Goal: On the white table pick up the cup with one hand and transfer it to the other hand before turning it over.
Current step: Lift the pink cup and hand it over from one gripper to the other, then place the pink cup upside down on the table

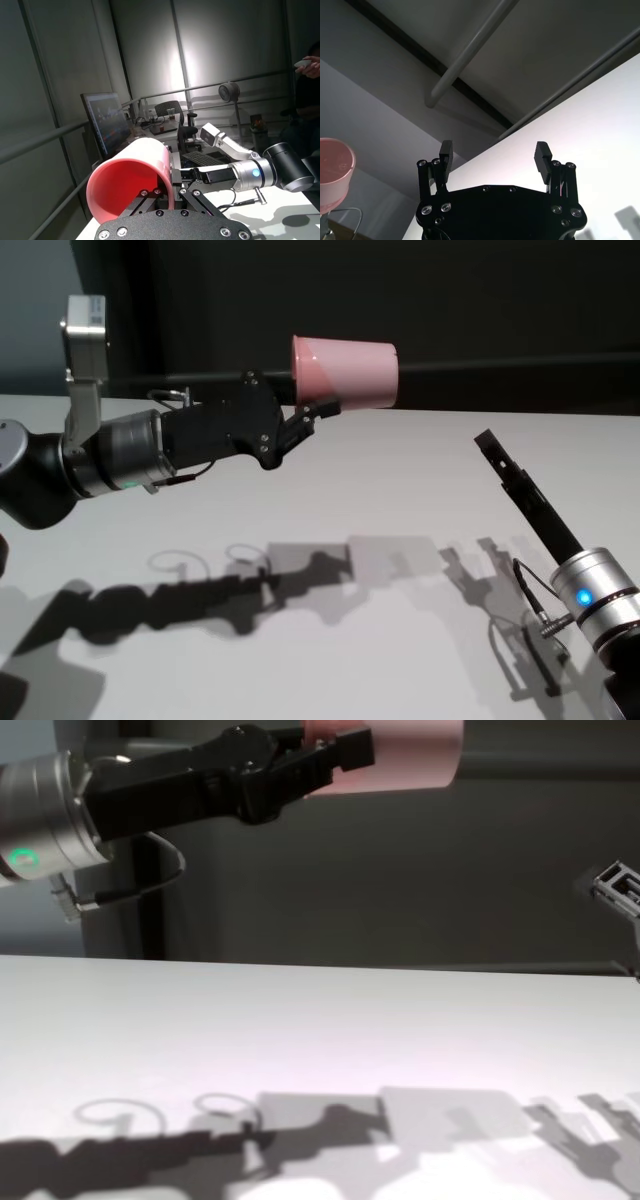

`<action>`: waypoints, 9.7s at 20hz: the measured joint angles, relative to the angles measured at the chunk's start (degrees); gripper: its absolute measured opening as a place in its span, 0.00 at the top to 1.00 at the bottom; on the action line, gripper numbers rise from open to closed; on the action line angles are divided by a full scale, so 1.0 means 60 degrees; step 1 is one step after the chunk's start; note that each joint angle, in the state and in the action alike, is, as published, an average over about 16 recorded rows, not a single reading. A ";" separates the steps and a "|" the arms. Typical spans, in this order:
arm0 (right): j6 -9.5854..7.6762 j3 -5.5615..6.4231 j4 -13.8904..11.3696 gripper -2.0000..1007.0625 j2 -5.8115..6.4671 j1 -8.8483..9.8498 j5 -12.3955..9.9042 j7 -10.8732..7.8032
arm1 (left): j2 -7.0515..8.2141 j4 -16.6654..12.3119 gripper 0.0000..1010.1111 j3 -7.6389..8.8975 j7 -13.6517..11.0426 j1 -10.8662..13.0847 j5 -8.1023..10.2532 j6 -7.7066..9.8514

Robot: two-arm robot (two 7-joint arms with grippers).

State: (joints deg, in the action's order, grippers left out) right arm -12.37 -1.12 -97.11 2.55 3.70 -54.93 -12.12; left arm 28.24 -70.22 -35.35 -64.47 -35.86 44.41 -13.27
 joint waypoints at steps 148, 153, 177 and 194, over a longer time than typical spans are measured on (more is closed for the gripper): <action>0.0307 -0.2844 0.0537 0.27 0.0206 -0.1459 -0.4976 -0.1767 | 0.0000 -0.0001 0.95 0.0001 -0.0001 0.0000 0.0003 -0.0003; 0.0304 -0.2841 0.0533 0.27 0.0202 -0.1456 -0.4972 -0.1771 | 0.0000 -0.0001 0.94 0.0000 0.0000 0.0000 0.0001 -0.0002; 0.0294 -0.2839 0.0524 0.27 0.0198 -0.1452 -0.4962 -0.1780 | 0.0164 -0.0181 0.28 0.0015 0.0022 0.0074 -0.0007 0.0048; 0.0294 -0.2839 0.0524 0.27 0.0198 -0.1452 -0.4961 -0.1779 | 0.1551 -0.2043 0.01 0.0778 0.1773 0.1533 -0.0334 0.0149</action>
State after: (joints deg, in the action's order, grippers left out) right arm -10.61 -18.15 -93.97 3.74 -5.01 -84.70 -22.80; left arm 37.55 -82.48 -30.69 -53.83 -26.67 42.41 -12.37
